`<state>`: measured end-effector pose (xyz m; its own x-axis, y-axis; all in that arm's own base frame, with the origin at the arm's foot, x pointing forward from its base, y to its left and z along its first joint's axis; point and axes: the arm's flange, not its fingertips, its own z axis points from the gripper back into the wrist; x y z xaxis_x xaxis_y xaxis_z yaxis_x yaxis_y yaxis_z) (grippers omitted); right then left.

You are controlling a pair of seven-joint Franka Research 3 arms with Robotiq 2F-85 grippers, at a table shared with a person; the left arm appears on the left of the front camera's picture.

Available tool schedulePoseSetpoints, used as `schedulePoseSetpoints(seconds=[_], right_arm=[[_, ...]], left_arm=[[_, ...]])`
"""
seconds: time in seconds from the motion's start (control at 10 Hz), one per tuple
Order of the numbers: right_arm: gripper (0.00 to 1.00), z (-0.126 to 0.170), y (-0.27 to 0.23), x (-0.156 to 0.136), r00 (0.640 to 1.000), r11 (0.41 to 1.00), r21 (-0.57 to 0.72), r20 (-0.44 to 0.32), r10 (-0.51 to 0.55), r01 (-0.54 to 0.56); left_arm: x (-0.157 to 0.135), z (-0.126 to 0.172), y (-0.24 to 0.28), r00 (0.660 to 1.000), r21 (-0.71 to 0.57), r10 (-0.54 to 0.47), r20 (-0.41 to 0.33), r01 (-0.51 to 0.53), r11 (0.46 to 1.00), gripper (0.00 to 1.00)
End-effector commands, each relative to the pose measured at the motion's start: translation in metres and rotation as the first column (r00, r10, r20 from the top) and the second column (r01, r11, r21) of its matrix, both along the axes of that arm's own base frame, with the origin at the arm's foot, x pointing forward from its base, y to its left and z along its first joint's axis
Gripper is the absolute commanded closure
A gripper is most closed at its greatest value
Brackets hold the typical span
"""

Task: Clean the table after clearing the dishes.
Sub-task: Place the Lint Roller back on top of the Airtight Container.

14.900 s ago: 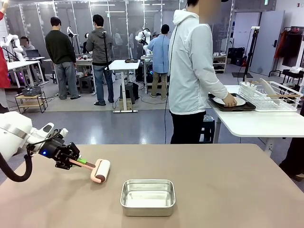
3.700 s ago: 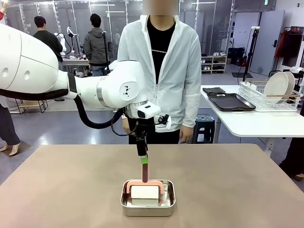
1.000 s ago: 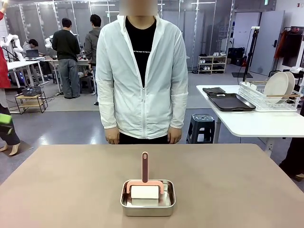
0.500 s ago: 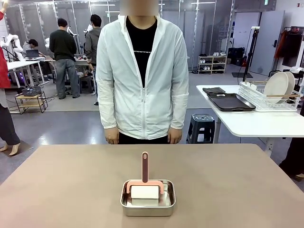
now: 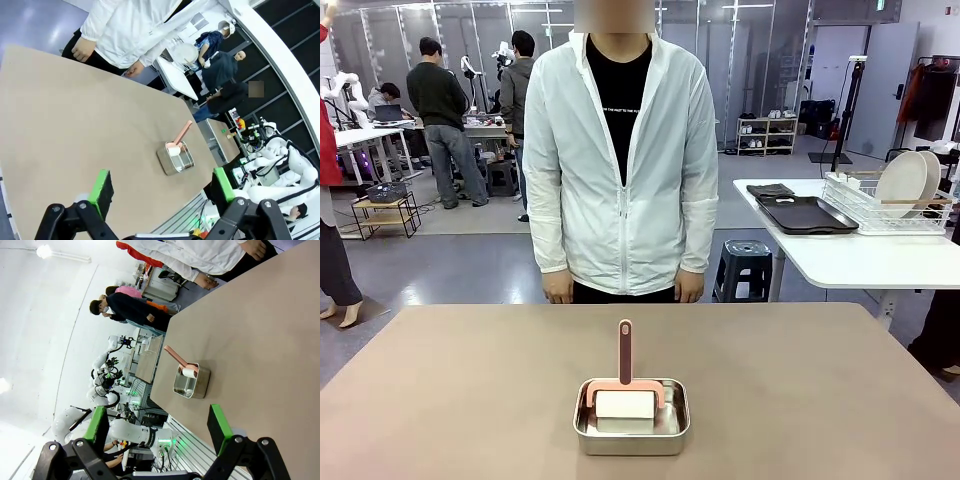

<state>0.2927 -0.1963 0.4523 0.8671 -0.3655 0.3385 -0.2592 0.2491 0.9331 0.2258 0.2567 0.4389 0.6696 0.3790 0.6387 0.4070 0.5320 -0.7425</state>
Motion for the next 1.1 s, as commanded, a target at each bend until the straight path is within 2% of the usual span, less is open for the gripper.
schedulePoseSetpoints(seconds=[0.0, 1.0], right_arm=[[0.0, 0.0025, 0.0019, -0.0006, 1.0, 1.0, -0.001, 0.009, 0.004, -0.004], [0.0, 0.0025, 0.0019, -0.0006, 1.0, 1.0, -0.001, 0.009, 0.004, -0.004]], left_arm=[[0.0008, 0.0017, 0.0016, 1.0, -0.01, 0.015, 0.0, -0.015, 1.0, 0.0], [0.0008, 0.0017, 0.0016, 1.0, -0.01, 0.015, 0.0, -0.015, 1.0, 0.0]])
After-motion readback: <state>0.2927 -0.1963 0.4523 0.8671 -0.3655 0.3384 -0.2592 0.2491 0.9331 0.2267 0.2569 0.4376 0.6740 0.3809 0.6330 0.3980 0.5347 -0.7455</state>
